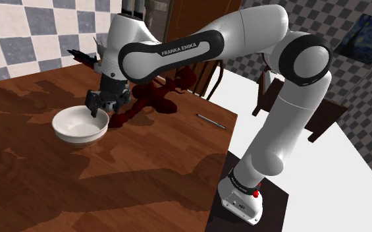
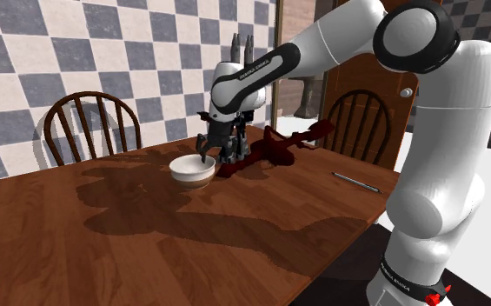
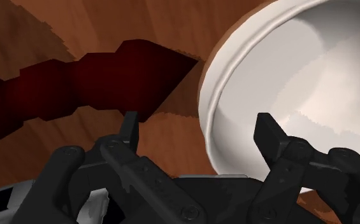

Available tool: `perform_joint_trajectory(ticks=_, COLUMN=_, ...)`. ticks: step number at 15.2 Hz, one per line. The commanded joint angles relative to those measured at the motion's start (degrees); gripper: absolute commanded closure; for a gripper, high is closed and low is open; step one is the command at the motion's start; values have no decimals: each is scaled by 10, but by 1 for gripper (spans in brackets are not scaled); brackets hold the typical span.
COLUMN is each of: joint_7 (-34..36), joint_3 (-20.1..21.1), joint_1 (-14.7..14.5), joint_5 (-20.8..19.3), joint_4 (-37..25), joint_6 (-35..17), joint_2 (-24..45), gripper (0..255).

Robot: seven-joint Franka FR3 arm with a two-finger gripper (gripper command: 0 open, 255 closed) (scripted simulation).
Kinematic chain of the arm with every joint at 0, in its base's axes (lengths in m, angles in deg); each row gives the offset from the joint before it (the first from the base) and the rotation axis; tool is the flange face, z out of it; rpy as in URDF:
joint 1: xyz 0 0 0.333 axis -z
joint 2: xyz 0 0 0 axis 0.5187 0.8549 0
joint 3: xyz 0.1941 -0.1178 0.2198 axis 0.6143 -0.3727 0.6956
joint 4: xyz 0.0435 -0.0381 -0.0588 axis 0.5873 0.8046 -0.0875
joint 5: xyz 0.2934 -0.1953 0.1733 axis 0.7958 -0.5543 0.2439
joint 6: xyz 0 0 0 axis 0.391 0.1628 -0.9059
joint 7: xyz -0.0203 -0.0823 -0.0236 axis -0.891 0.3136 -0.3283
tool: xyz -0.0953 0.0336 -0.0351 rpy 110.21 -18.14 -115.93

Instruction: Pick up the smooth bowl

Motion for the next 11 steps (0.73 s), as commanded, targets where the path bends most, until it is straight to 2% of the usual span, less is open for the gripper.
perform_joint_trajectory(ticks=1, joint_7=-1, joint_3=4, joint_1=-3, joint_5=4, joint_4=9, joint_6=2, joint_2=3, gripper=255)
perform_joint_trajectory(ticks=3, joint_7=-4, joint_3=2, joint_1=-1, joint_5=3, joint_4=9, joint_6=-3, joint_2=8, gripper=255)
perform_joint_trajectory(ticks=11, joint_7=-6, joint_3=2, joint_1=1, joint_5=13, joint_4=-26, joint_6=54, joint_2=-16, gripper=255)
